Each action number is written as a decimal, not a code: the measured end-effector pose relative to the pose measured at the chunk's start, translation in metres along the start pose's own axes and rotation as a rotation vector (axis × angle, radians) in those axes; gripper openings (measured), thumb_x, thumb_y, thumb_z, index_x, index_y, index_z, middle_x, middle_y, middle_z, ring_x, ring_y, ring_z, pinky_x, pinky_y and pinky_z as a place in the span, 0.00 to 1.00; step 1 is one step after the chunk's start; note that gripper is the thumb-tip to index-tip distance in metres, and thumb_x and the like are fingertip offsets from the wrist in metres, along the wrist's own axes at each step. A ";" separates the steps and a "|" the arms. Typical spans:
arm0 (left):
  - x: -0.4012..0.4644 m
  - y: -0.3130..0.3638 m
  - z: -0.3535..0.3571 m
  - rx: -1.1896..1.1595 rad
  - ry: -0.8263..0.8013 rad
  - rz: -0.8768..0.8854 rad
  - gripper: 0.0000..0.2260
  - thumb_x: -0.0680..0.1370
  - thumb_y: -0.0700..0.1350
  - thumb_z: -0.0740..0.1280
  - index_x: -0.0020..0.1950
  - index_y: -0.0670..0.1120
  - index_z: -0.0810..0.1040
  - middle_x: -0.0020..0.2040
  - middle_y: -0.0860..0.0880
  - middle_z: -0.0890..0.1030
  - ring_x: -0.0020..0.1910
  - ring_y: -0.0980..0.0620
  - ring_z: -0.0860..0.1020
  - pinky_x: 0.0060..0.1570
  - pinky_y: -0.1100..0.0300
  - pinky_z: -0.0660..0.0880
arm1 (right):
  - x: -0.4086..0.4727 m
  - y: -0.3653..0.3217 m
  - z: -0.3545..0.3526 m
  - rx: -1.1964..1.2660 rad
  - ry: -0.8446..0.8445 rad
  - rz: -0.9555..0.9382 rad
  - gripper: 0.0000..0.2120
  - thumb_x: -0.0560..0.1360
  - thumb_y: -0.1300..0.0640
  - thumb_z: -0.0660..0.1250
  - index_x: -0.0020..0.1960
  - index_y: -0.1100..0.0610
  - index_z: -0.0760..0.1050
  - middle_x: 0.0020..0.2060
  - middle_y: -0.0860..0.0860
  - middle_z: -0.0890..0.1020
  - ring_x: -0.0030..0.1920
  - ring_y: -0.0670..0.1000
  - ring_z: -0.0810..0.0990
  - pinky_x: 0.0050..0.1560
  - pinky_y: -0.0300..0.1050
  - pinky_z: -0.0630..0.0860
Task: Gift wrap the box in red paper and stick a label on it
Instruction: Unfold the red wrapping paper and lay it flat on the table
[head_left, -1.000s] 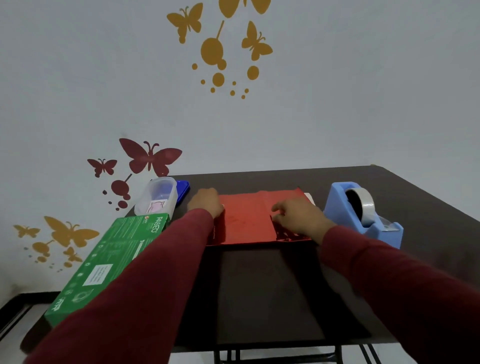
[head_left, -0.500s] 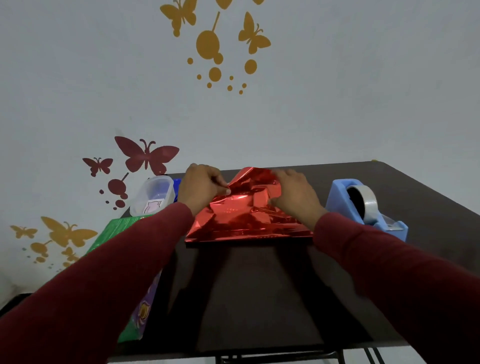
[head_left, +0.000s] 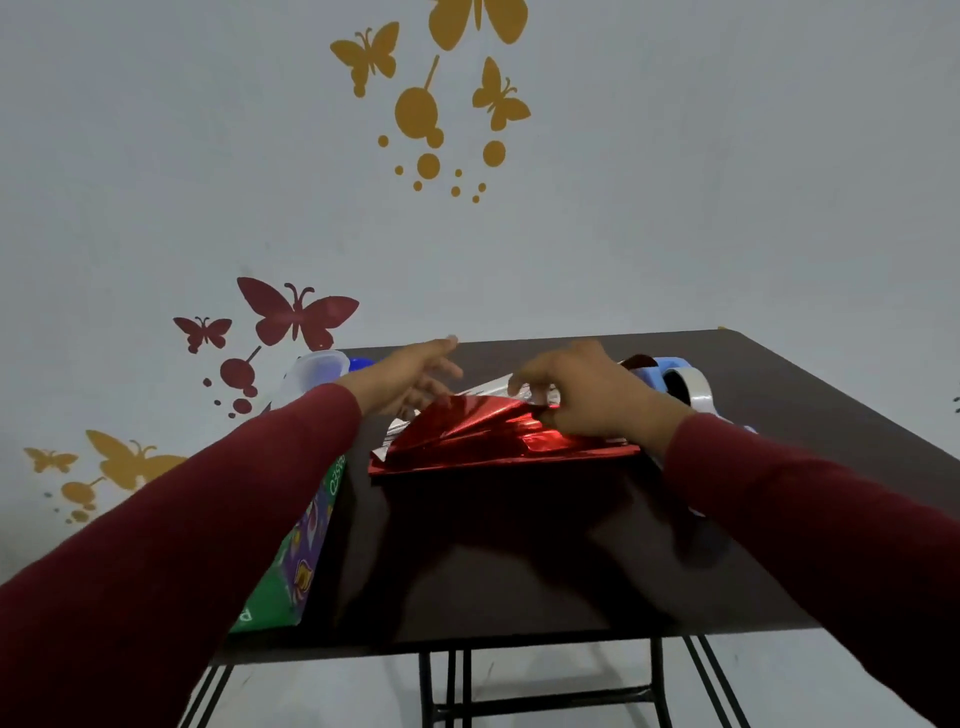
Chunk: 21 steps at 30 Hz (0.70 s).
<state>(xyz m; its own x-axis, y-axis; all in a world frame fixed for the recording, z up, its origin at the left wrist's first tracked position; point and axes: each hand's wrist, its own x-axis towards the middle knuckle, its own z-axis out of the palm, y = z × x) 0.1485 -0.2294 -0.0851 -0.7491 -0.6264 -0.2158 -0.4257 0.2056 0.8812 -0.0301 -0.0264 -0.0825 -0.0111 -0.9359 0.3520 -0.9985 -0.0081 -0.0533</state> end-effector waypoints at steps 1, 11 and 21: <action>0.002 -0.002 0.004 0.083 -0.037 -0.033 0.25 0.81 0.66 0.60 0.63 0.48 0.81 0.52 0.46 0.83 0.40 0.52 0.80 0.42 0.58 0.76 | -0.009 -0.004 -0.002 0.015 -0.063 -0.024 0.20 0.71 0.59 0.72 0.61 0.45 0.82 0.43 0.41 0.79 0.46 0.46 0.79 0.55 0.46 0.73; 0.010 -0.007 0.055 0.788 -0.086 0.025 0.19 0.75 0.65 0.72 0.58 0.54 0.85 0.52 0.54 0.81 0.48 0.53 0.78 0.47 0.58 0.74 | -0.057 -0.026 0.001 0.068 -0.371 0.082 0.26 0.72 0.63 0.66 0.69 0.48 0.79 0.46 0.43 0.74 0.50 0.46 0.73 0.49 0.39 0.68; 0.028 -0.025 0.062 0.790 0.197 -0.037 0.36 0.81 0.67 0.59 0.80 0.43 0.62 0.76 0.42 0.71 0.71 0.40 0.73 0.69 0.49 0.71 | -0.064 -0.045 -0.009 0.365 -0.716 0.217 0.28 0.71 0.53 0.65 0.72 0.48 0.76 0.54 0.42 0.85 0.57 0.56 0.81 0.59 0.47 0.77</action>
<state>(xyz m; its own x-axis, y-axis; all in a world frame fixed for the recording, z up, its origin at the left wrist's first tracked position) 0.1066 -0.2057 -0.1395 -0.6554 -0.7491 -0.0961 -0.7363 0.6054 0.3023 0.0147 0.0374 -0.0942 -0.0416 -0.9265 -0.3741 -0.8968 0.1997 -0.3948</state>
